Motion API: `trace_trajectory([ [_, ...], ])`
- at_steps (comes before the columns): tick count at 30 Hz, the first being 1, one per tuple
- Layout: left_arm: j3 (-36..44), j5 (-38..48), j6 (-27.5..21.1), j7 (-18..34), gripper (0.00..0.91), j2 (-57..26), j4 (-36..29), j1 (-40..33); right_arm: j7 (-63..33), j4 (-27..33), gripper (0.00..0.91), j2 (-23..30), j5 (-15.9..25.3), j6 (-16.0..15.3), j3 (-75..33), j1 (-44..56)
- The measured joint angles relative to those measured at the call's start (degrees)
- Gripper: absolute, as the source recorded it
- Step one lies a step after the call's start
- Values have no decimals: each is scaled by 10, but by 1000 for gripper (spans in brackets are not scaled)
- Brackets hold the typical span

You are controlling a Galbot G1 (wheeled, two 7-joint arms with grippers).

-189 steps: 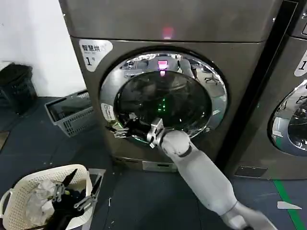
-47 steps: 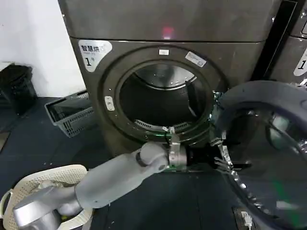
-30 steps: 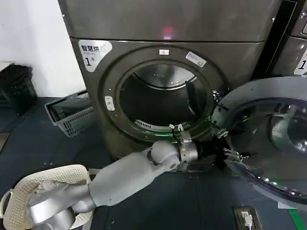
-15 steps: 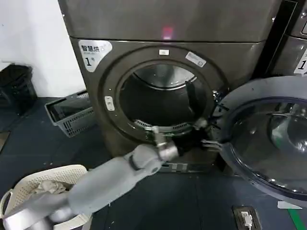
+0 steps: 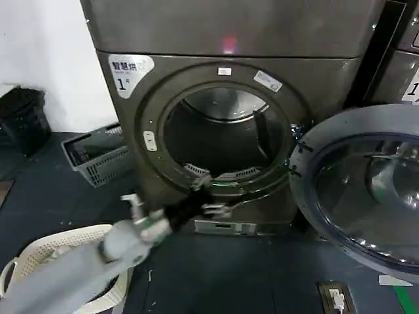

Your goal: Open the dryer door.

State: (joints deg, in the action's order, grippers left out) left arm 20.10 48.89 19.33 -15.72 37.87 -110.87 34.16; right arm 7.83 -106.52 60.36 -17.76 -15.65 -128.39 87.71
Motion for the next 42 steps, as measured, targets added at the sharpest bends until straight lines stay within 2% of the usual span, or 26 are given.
trace_trajectory([
  [7, -145, 8, 6, -15, 907, -161, -56, 155, 2, -29, 907, -3, 8, -5, 6, -14],
  [10, -202, -3, 7, -16, 907, -217, -56, 222, 3, -36, 907, -7, 10, -5, 6, -13],
  [13, -223, -20, -1, -16, 907, -263, -45, 256, 5, -45, 907, -6, 10, -4, 9, -11],
  [18, -224, -26, -17, -43, 907, -336, -14, 266, 6, -54, 907, -3, 8, -4, 17, -12],
  [21, -213, -43, -47, -50, 907, -371, -6, 266, 6, -60, 907, 1, 8, -4, 24, -14],
  [26, -178, -101, -107, -67, 907, -421, 8, 259, 6, -58, 907, 0, 8, -2, 27, -13],
  [34, -165, -198, -159, -131, 907, -479, 34, 246, 6, -53, 907, 2, 9, -1, 36, -16],
  [42, -161, -290, -148, -162, 907, -505, 71, 242, 5, -48, 907, 3, 15, -1, 49, -25],
])
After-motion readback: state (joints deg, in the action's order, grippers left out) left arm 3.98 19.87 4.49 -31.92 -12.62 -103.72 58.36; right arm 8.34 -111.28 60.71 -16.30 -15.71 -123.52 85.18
